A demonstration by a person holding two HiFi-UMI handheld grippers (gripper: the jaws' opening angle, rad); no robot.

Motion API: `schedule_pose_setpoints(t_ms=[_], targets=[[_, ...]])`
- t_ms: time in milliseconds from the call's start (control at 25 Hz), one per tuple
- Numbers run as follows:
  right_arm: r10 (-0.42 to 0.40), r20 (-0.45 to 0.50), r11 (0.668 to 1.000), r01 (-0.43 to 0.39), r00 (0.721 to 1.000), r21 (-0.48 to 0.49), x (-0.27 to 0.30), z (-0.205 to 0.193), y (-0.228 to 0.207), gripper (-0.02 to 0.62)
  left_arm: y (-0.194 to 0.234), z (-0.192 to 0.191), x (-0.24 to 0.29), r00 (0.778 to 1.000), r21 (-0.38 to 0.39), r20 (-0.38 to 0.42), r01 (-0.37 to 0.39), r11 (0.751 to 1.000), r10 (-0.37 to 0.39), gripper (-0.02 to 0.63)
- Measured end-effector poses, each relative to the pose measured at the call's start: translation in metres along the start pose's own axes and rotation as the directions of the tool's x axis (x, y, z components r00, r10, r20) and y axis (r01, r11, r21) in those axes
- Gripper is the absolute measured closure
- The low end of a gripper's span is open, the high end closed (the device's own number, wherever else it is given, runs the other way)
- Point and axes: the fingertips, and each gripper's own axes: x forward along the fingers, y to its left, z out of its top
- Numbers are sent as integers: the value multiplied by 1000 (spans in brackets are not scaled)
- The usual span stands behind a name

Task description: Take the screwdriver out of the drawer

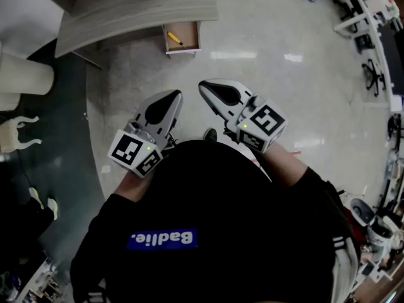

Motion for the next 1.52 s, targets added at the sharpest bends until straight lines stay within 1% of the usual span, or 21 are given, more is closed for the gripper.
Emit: schedule_pose_setpoints(t_ms=[160, 360, 560, 880, 1280, 1520], targets=[[-6, 5, 1000, 5, 1000, 10, 9, 3, 1, 565, 7, 3, -4, 1000, -3, -3, 11, 1000, -11, 611], [-18, 4, 1000, 18, 1000, 11, 27, 4, 4, 565, 24, 11, -15, 1000, 5, -8, 24, 1000, -24, 611], [-40, -4, 999, 40, 999, 17, 46, 2, 10, 565, 42, 17, -29, 1000, -2, -3, 30, 1000, -30, 611], [-60, -16, 998, 61, 998, 14, 88, -1, 33, 565, 74, 28, -62, 998, 3, -3, 62, 998, -62, 611], [-123, -26, 992, 123, 992, -3, 135, -10, 54, 565, 111, 33, -98, 994, 8, 6, 106, 994, -106, 611], [-159, -31, 987, 159, 987, -19, 147, -12, 51, 565, 122, 32, -103, 993, -1, 5, 117, 993, -117, 611]])
